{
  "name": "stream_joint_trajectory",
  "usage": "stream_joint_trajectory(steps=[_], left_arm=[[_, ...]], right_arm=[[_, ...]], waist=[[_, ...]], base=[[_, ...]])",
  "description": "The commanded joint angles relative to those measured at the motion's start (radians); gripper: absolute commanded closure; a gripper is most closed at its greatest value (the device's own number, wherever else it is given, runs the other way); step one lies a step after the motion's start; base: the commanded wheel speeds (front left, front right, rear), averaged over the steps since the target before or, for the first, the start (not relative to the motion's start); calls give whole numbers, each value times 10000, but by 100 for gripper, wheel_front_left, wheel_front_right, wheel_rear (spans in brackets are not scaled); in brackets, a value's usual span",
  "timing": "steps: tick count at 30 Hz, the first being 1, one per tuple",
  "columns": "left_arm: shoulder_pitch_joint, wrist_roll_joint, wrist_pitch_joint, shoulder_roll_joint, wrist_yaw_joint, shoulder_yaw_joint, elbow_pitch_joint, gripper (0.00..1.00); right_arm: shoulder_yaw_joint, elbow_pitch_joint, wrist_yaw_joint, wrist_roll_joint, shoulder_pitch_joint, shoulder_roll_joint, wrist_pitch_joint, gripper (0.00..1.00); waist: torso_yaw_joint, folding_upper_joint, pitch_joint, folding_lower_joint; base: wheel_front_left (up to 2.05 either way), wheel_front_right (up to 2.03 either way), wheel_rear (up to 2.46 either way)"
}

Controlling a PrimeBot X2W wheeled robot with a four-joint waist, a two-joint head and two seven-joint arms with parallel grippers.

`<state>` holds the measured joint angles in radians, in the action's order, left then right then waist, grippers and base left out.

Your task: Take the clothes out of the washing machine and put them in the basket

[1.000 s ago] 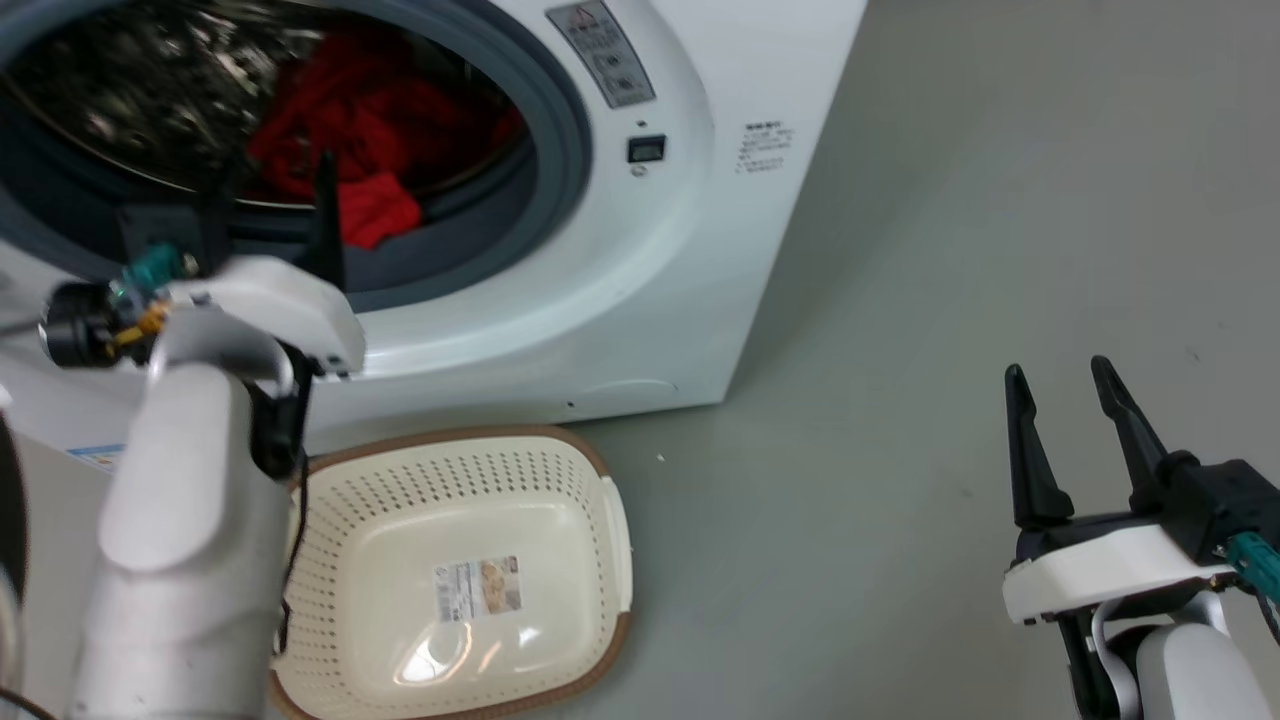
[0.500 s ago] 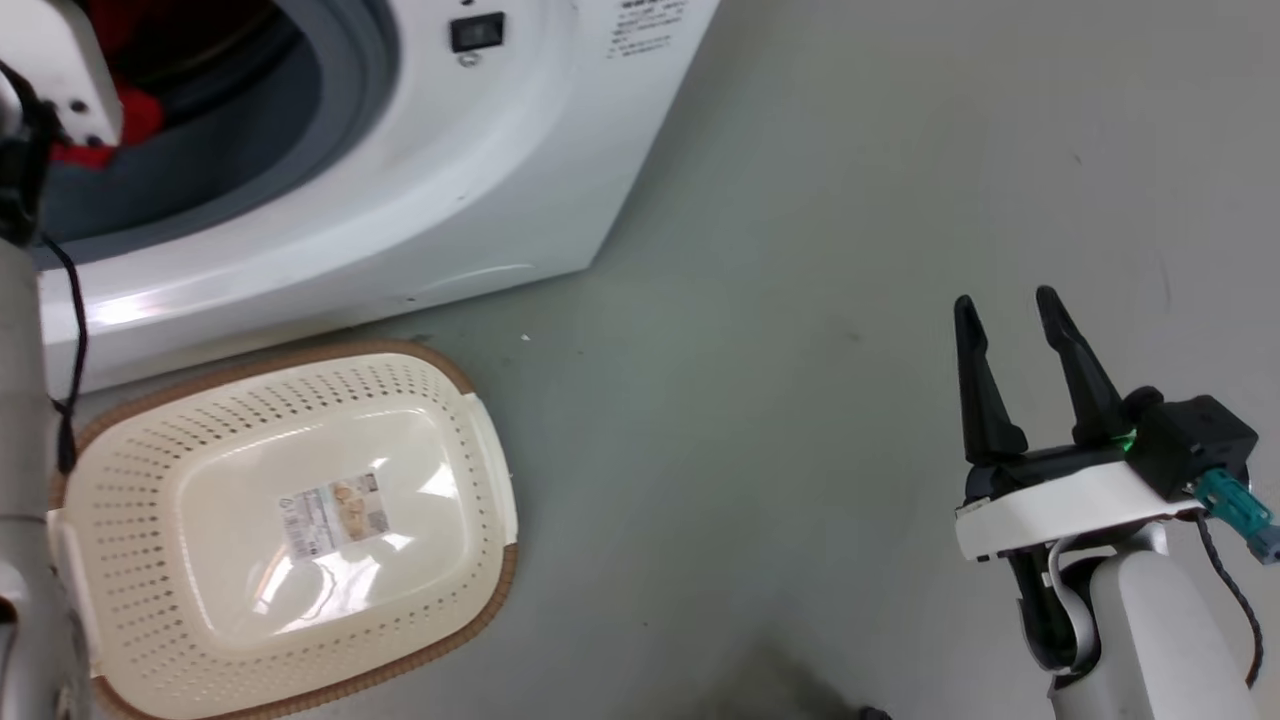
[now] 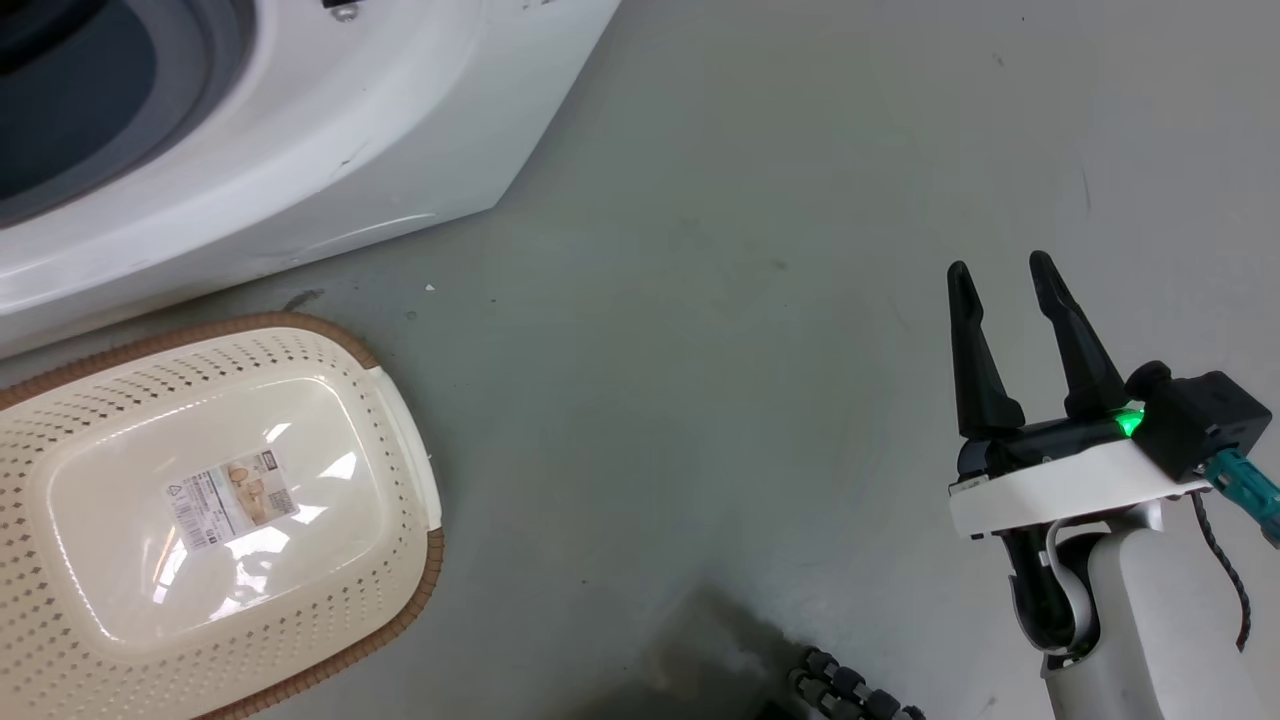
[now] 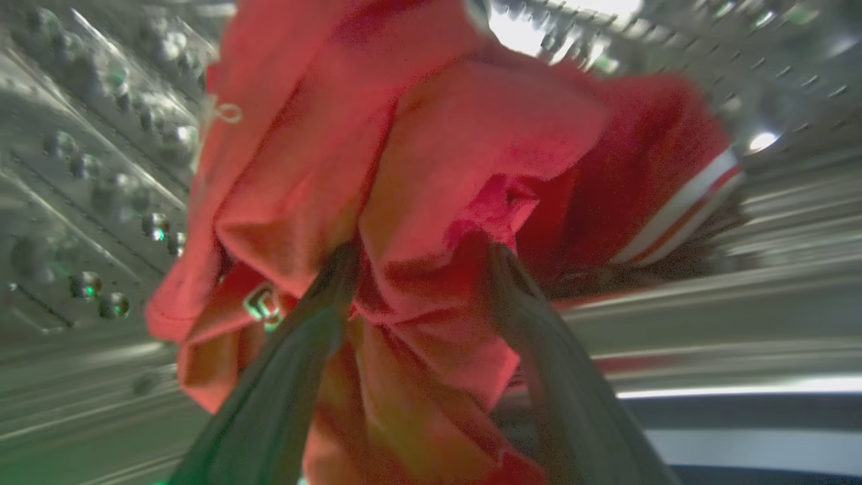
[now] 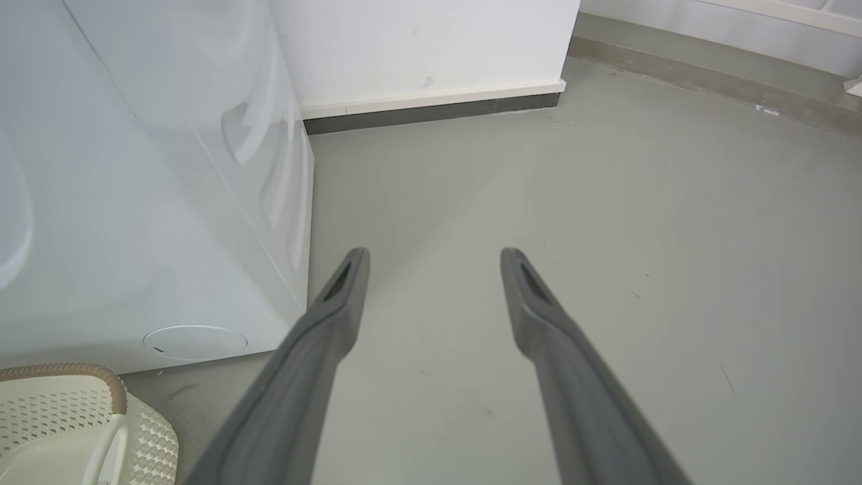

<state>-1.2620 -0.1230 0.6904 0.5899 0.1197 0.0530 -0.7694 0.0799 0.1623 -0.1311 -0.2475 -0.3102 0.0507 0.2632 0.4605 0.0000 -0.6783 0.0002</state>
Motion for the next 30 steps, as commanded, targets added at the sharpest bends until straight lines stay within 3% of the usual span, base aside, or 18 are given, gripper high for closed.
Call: stream_joint_trajectory(steps=[1, 8, 9, 11, 12, 19, 30], left_arm=[[15, -20, 250, 93, -43, -27, 67, 0], [538, -233, 1593, 275, -324, -143, 664, 0], [641, -255, 1760, 259, -350, -159, 732, 23], [760, -269, 1719, 248, -512, -195, 1081, 95], [828, -262, 1740, 262, -570, -195, 1232, 100], [1191, -200, 846, 383, -939, -312, 2099, 100], [2252, -505, -2182, -143, -1359, -563, 2016, 100]], right_arm=[[13, -42, 7, -69, -158, -9, 15, 0], [24, -87, 7, -151, -199, -9, 16, 0], [26, -83, 7, -150, -237, -9, 16, 0], [26, -101, 7, -138, -265, -9, 16, 0], [26, -102, 7, -127, -265, -9, 16, 0], [-11, -43, 7, -109, -283, -9, 15, 0], [-256, 88, 7, 139, -51, -7, 15, 0]], waist=[[86, 0, -109, -2], [86, 0, -263, -2], [75, 0, -265, -2], [65, 0, -270, -2], [62, 0, -264, -2], [50, 0, -108, -2], [-79, 0, 798, -2]], base=[[0, 0, 0], [0, 0, 0], [0, 0, 0], [0, 0, 0], [0, 0, 0], [0, 0, 0], [0, 0, 0]])
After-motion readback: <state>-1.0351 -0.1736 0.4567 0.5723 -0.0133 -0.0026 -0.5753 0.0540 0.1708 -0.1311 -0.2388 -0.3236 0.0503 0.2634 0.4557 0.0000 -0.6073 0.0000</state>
